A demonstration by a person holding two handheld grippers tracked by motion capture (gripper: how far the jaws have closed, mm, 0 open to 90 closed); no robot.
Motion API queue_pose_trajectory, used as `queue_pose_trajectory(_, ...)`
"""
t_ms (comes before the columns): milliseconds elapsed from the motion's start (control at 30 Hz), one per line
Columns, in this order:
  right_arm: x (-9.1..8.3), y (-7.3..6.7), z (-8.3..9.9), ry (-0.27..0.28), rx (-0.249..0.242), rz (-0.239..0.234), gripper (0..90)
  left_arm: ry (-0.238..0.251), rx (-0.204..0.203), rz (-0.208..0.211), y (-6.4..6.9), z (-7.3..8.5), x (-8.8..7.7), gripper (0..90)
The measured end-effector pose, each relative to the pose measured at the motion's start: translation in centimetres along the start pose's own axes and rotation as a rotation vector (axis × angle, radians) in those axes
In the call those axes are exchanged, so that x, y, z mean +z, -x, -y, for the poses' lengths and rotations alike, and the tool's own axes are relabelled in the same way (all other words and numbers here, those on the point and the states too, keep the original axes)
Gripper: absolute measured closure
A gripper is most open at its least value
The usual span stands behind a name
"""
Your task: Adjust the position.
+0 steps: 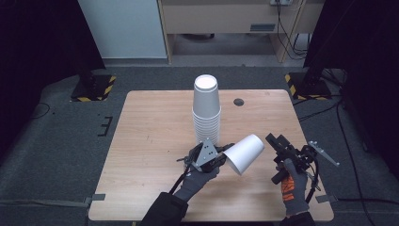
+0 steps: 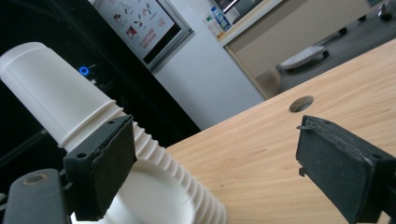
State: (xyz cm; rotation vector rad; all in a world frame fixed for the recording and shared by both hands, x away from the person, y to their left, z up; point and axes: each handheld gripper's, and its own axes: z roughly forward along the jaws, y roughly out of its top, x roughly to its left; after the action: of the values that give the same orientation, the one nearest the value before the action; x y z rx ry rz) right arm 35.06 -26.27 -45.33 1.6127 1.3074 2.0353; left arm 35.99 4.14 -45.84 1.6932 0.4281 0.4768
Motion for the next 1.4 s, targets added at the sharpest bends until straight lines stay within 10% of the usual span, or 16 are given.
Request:
queue_pose_trajectory(667,0.0,1.3,-0.1,-0.103,-0.336,0.210,12.4,-0.003,-0.045,-0.001,-1.2,-1.4,-3.9,86.0)
queue_pose_trajectory(1400,0.3,2.2,1.0,-0.251,-0.536,0.311,12.6,-0.033,-0.075,-0.014,-2.6,-1.7,-7.2,85.9)
